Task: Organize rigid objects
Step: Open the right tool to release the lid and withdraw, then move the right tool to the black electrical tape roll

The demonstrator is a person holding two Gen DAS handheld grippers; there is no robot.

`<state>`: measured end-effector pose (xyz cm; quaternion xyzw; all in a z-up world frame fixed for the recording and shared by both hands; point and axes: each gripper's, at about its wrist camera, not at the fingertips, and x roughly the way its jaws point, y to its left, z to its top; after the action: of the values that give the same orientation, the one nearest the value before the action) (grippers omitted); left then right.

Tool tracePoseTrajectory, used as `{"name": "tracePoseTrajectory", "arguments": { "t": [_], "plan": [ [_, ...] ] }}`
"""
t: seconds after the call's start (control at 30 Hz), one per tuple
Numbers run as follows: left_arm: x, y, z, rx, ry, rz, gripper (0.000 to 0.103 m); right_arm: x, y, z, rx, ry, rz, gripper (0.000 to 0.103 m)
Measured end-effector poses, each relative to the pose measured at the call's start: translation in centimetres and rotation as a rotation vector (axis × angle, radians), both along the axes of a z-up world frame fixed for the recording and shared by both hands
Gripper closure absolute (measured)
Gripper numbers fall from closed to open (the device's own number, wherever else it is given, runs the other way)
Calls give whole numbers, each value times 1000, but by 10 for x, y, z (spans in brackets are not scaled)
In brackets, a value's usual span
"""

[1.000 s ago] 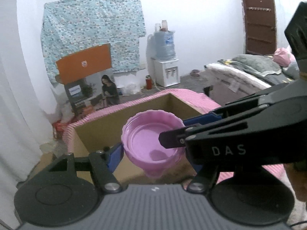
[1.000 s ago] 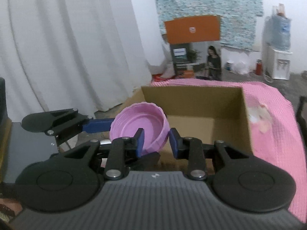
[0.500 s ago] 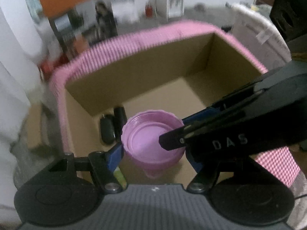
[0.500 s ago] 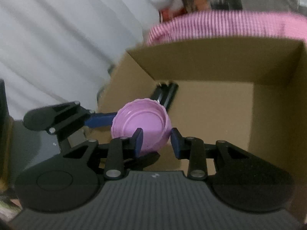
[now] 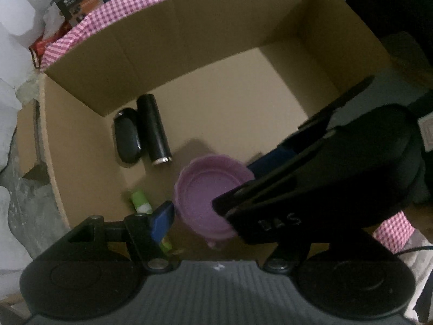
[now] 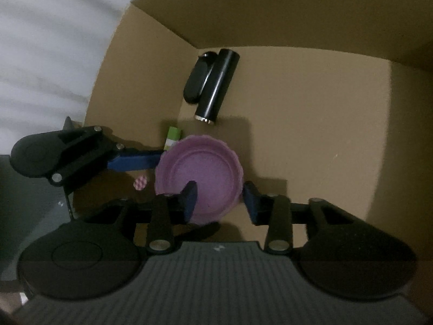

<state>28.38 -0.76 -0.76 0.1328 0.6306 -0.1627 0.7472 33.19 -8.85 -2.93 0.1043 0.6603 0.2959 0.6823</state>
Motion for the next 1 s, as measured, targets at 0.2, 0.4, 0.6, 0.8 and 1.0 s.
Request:
{"name": "tracePoseTrajectory", "arguments": {
  "t": [0.2, 0.4, 0.6, 0.8, 1.0],
  "plan": [
    [-3, 0, 8, -11, -10, 24, 24, -1, 0, 9, -27, -32, -3, 47],
    [-18, 0, 34, -34, -130, 20, 16, -20, -25, 63, 24, -227, -56, 35],
    [-40, 11, 67, -97, -244, 67, 15, -73, -78, 125, 91, -442, -173, 34],
    [-81, 29, 106, -188, -371, 120, 15, -149, -133, 158, 131, -617, -266, 31],
    [-146, 39, 130, -253, -511, 140, 12, -226, -175, 154, 153, -698, -348, 29]
  ]
}}
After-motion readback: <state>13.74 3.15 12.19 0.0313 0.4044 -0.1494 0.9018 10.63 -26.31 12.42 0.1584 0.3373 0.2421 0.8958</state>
